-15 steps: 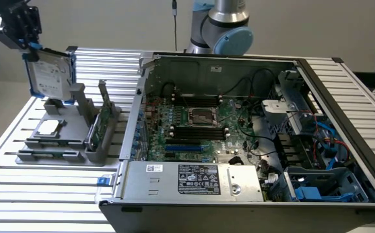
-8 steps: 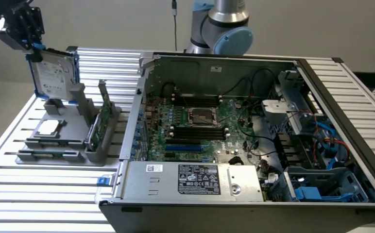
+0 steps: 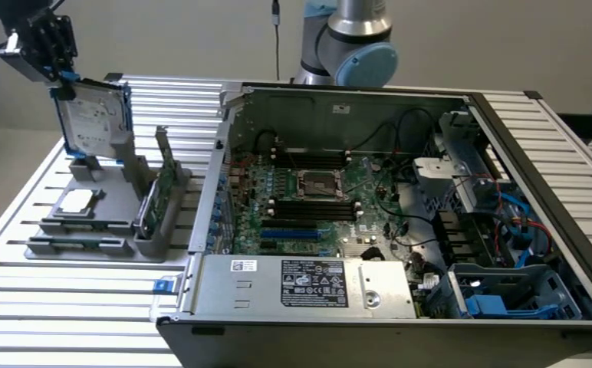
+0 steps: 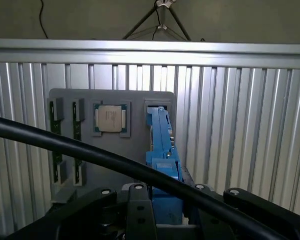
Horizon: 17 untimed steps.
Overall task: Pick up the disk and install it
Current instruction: 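Pick up the disk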
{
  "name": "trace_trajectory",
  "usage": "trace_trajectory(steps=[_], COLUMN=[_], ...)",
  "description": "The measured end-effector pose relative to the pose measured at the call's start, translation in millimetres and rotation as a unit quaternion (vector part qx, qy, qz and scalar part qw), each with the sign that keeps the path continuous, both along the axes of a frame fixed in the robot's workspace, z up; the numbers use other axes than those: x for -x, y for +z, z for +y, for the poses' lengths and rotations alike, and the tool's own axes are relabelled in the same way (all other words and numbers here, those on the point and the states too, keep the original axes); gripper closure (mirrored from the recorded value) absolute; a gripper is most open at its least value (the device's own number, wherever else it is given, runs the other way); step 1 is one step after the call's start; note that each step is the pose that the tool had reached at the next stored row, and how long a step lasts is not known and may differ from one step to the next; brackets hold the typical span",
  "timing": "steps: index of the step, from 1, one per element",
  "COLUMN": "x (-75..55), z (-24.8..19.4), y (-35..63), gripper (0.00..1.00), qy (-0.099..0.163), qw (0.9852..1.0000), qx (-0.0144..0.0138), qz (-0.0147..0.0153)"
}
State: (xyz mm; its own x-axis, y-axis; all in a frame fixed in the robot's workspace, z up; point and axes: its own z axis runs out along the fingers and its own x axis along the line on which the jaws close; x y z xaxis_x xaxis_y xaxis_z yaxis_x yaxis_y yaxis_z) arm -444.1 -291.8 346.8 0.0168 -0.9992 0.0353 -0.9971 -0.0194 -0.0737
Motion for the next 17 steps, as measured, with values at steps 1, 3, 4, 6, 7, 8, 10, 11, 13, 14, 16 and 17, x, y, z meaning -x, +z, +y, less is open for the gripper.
trace_trajectory(steps=[1, 3, 4, 6, 7, 8, 10, 11, 13, 14, 16, 17], x=[0.5, 1.9, 2.8, 4.6, 5.0, 5.3, 5.3, 5.4, 5.4, 5.4, 5.4, 5.5], z=[1.0, 2.1, 2.6, 3.3, 3.5, 3.6, 3.7, 3.7, 3.7, 3.8, 3.7, 3.7], y=[-0.8, -1.9, -2.4, -3.3, -3.9, -4.6, -6.5, -7.4, -9.6, -10.4, -11.5, -12.3], gripper=[0.67, 0.67, 0.67, 0.67, 0.67, 0.67, 0.67, 0.67, 0.67, 0.67, 0.67, 0.67], qy=[0.0, 0.0, 0.0, 0.0, 0.0, 0.0, 0.0, 0.0, 0.0, 0.0, 0.001, 0.001], qw=[1.0, 1.0, 1.0, 1.0, 1.0, 1.0, 1.0, 1.0, 1.0, 1.0, 1.0, 1.0], qx=[0.0, 0.0001, 0.0, 0.0001, 0.0001, 0.0002, 0.0005, 0.0008, 0.0012, 0.0016, 0.0021, 0.0023], qz=[-0.0012, -0.0028, -0.0033, -0.0042, -0.0045, -0.0046, -0.0048, -0.0048, -0.0051, -0.0051, -0.0052, -0.0056])
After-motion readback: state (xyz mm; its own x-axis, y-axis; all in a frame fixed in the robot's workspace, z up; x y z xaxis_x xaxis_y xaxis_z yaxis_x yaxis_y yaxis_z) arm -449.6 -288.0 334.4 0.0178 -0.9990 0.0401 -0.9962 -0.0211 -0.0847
